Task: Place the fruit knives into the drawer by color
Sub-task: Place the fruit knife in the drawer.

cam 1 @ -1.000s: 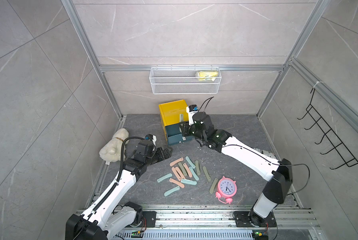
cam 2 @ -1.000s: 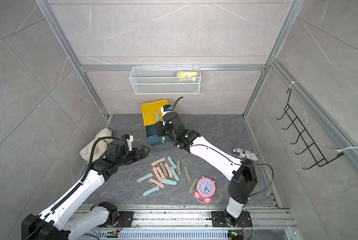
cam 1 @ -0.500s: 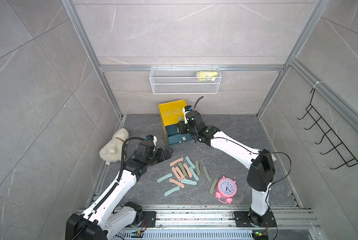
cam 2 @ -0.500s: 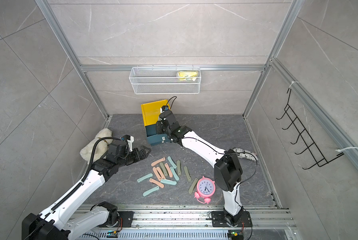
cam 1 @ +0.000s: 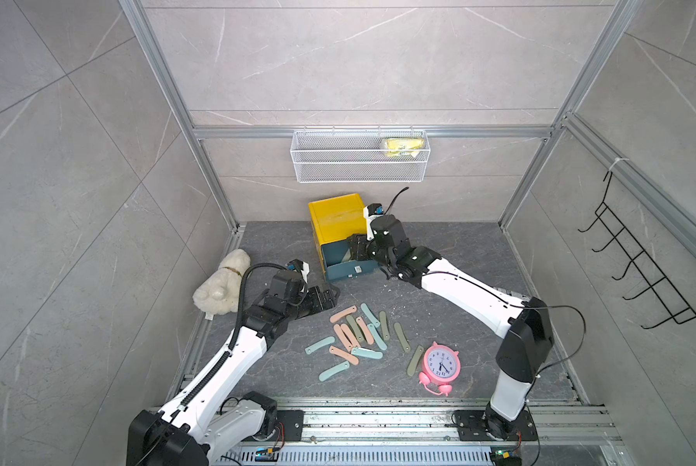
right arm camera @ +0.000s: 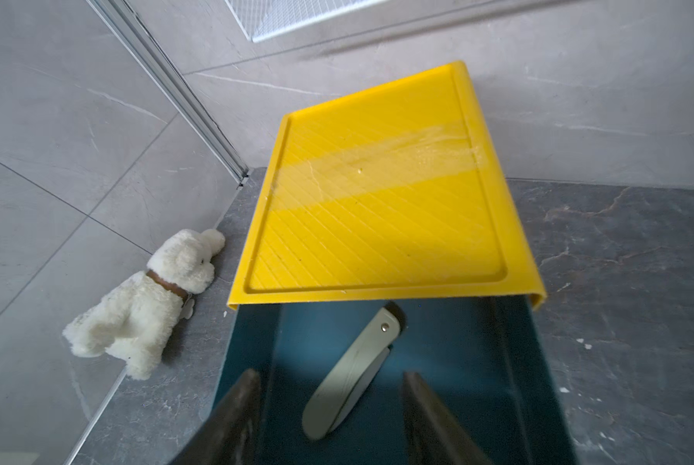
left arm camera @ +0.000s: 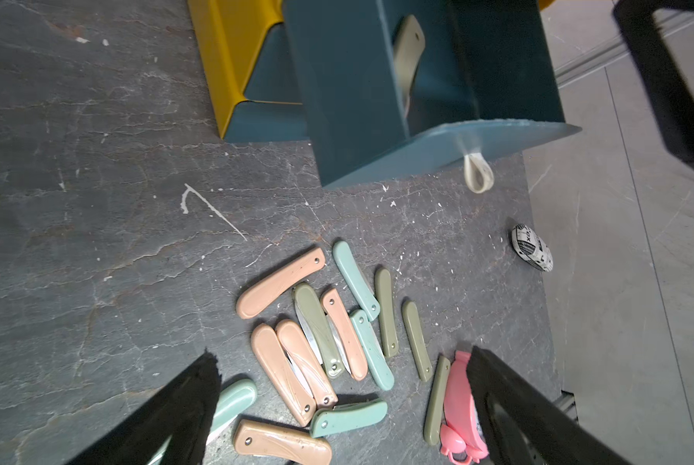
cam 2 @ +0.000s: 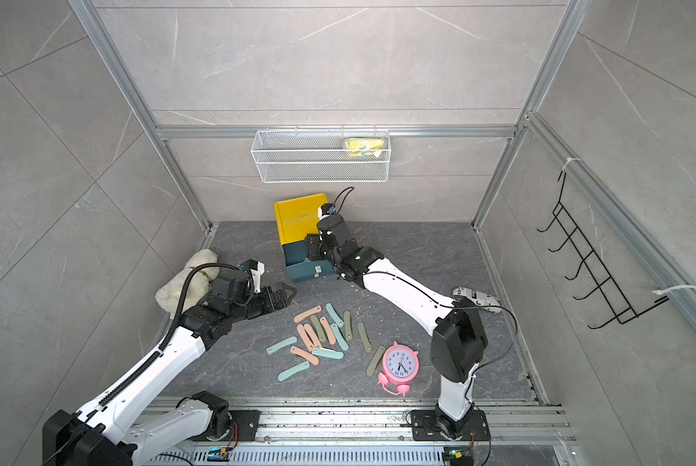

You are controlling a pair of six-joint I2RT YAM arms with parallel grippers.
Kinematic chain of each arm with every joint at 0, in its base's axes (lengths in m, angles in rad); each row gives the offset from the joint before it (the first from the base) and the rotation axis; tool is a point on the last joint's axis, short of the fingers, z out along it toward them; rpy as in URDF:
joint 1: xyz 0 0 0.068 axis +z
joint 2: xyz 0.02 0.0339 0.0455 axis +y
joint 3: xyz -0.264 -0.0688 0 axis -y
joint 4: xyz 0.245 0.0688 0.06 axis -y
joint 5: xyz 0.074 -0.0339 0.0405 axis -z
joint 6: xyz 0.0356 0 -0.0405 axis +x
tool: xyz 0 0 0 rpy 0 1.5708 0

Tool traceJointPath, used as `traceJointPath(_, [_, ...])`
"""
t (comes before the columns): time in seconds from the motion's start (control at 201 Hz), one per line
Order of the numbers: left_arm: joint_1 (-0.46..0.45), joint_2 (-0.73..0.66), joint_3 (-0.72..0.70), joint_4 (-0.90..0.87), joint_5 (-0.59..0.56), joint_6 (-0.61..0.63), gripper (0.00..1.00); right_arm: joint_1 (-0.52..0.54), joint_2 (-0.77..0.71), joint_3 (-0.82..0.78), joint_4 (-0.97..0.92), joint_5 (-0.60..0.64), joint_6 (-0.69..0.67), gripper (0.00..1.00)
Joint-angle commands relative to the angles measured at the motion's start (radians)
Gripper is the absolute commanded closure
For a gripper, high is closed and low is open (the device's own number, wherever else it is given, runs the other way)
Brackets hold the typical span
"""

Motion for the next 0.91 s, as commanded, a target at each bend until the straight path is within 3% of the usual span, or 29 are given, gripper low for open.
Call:
traceJointPath(0.0, [-0.056, 0.024, 0.069, -0.022, 0.017, 0.047, 0.01, 0.004, -0.142, -0.066, -0.036, 0.004, 0.039, 0.41])
traceJointPath(0.259, [-0.184, 0.125, 0.099, -0.032, 0.013, 0.063, 0.03, 0.005, -0.431, -0.416, -0.206, 0.098, 0.097, 0.40])
traceJointPath(0.373, [-0.195, 0.138, 0.079, -0.025, -0.005, 0.047, 0.03, 0.005, -0.494, -0.520, -0.315, 0.097, 0.109, 0.39])
traceJointPath(0.652, [-0.194, 0.124, 0.032, -0.002, -0.051, 0.044, 0.01, 0.004, -0.401, -0.643, -0.427, -0.101, 0.096, 0.37])
traceJointPath(0.906, [-0.195, 0.097, 0.011, -0.015, -0.079, 0.056, 0.01, 0.005, -0.218, -0.661, -0.442, -0.131, 0.054, 0.39])
